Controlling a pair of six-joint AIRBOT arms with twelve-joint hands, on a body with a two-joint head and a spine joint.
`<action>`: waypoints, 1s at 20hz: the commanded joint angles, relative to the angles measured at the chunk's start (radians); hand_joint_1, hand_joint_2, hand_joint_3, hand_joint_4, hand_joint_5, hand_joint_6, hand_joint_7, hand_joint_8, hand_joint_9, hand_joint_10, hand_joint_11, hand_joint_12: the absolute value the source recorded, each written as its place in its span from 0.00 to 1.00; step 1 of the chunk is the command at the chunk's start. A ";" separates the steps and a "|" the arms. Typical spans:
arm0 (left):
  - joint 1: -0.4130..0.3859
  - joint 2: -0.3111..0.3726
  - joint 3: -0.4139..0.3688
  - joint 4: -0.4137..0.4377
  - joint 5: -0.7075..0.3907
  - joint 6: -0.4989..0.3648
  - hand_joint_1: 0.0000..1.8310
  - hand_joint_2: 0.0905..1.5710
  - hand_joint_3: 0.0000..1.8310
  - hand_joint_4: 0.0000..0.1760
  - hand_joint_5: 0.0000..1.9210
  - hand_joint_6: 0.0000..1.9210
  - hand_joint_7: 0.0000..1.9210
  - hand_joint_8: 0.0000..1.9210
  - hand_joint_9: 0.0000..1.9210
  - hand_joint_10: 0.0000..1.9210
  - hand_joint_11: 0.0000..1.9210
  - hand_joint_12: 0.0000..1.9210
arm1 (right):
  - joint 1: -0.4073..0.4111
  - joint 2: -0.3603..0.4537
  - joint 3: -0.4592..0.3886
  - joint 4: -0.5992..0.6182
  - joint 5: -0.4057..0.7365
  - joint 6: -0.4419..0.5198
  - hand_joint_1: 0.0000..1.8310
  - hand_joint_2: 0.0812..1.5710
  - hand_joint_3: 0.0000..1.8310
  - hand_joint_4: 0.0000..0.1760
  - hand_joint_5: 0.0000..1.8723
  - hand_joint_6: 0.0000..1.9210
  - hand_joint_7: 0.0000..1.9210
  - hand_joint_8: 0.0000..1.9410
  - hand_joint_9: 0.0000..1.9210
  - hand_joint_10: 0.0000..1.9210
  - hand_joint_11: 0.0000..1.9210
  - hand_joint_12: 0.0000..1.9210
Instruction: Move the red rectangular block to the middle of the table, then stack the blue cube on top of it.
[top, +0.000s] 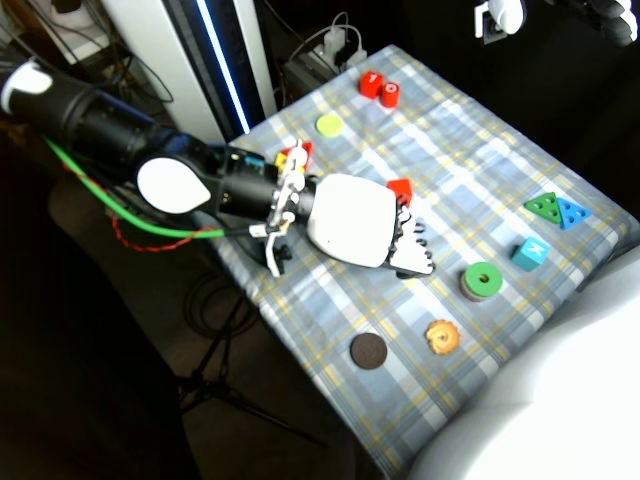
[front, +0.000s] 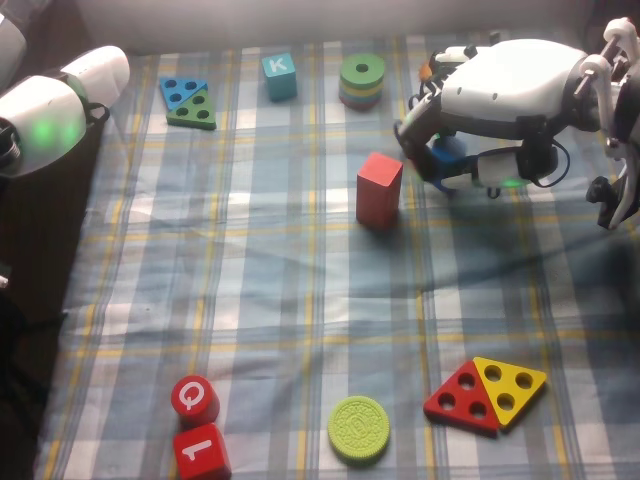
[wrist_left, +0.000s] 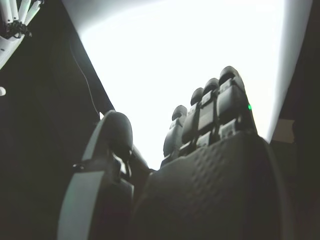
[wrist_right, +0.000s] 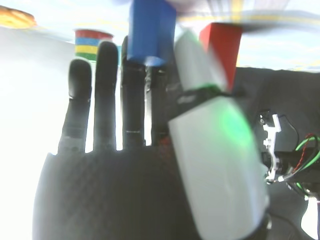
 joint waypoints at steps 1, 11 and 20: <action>-0.005 -0.003 0.002 0.031 -0.127 -0.009 0.30 0.94 0.00 0.68 0.00 0.00 0.00 0.00 0.00 0.00 0.00 0.00 | 0.005 0.000 -0.007 0.021 0.108 0.001 0.61 0.80 0.00 0.16 0.38 0.74 0.36 0.74 0.22 0.69 0.00 0.94; -0.005 -0.003 0.002 0.031 -0.128 -0.014 0.32 0.94 0.00 0.51 0.00 0.00 0.00 0.00 0.00 0.00 0.00 0.00 | 0.032 0.066 -0.093 0.012 0.238 0.001 0.63 0.82 0.00 0.00 0.35 0.78 0.33 0.79 0.22 0.80 0.06 0.99; -0.001 -0.003 0.001 0.030 -0.132 -0.020 0.29 0.94 0.00 0.51 0.00 0.00 0.00 0.00 0.00 0.00 0.00 0.00 | 0.030 0.118 -0.127 0.013 0.244 0.001 0.55 0.75 0.00 0.00 0.16 0.71 0.20 0.62 0.12 0.68 0.01 0.95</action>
